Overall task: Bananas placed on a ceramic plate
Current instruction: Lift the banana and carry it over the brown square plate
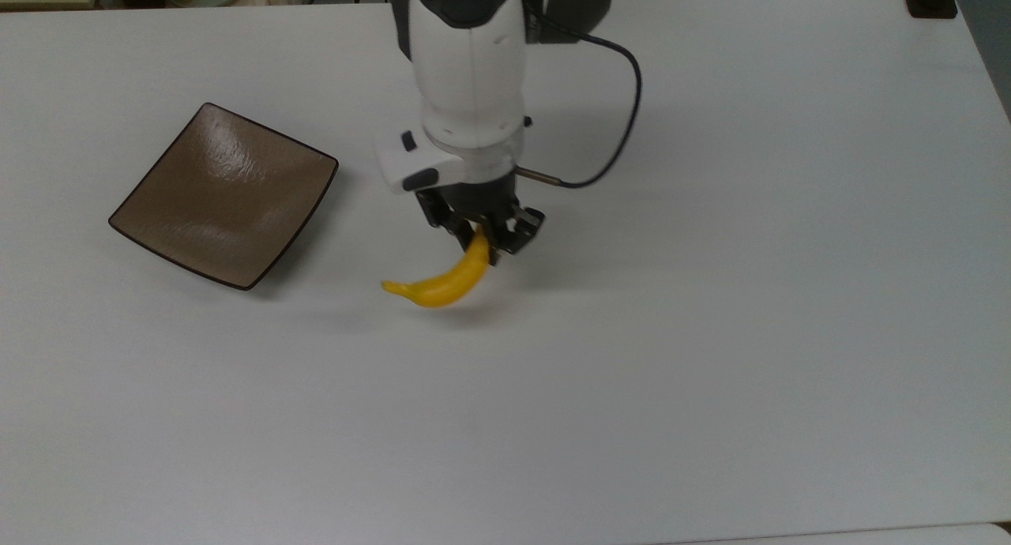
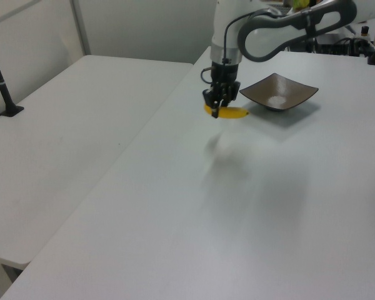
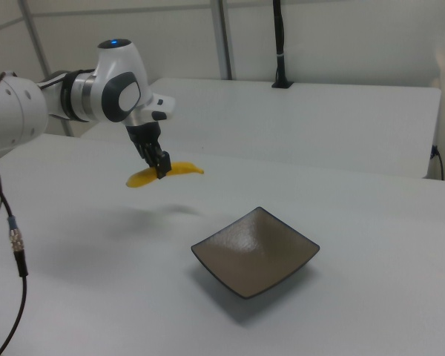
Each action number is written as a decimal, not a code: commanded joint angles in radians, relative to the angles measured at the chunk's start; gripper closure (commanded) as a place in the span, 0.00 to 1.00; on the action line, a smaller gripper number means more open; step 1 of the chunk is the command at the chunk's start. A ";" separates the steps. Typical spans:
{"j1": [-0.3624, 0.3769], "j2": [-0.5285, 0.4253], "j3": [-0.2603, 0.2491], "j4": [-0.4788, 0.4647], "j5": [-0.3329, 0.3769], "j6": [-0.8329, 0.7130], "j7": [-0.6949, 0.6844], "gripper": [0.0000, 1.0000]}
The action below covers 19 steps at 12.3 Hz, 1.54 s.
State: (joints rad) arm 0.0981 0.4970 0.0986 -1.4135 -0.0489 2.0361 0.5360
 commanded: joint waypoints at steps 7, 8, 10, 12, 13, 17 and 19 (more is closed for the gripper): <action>-0.058 -0.130 -0.198 -0.144 0.004 -0.062 -0.327 0.73; -0.073 -0.130 -0.210 -0.147 0.001 -0.062 -0.347 0.73; -0.109 -0.130 -0.215 -0.147 0.001 -0.063 -0.376 0.73; -0.139 -0.130 -0.217 -0.148 -0.002 -0.065 -0.383 0.73; -0.158 -0.129 -0.218 -0.153 -0.003 -0.065 -0.402 0.73; -0.184 -0.127 -0.218 -0.165 -0.020 -0.072 -0.412 0.00; -0.187 -0.127 -0.218 -0.163 -0.022 -0.086 -0.412 0.00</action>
State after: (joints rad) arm -0.0904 0.4093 -0.1156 -1.5361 -0.0573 1.9793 0.1372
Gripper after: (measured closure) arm 0.322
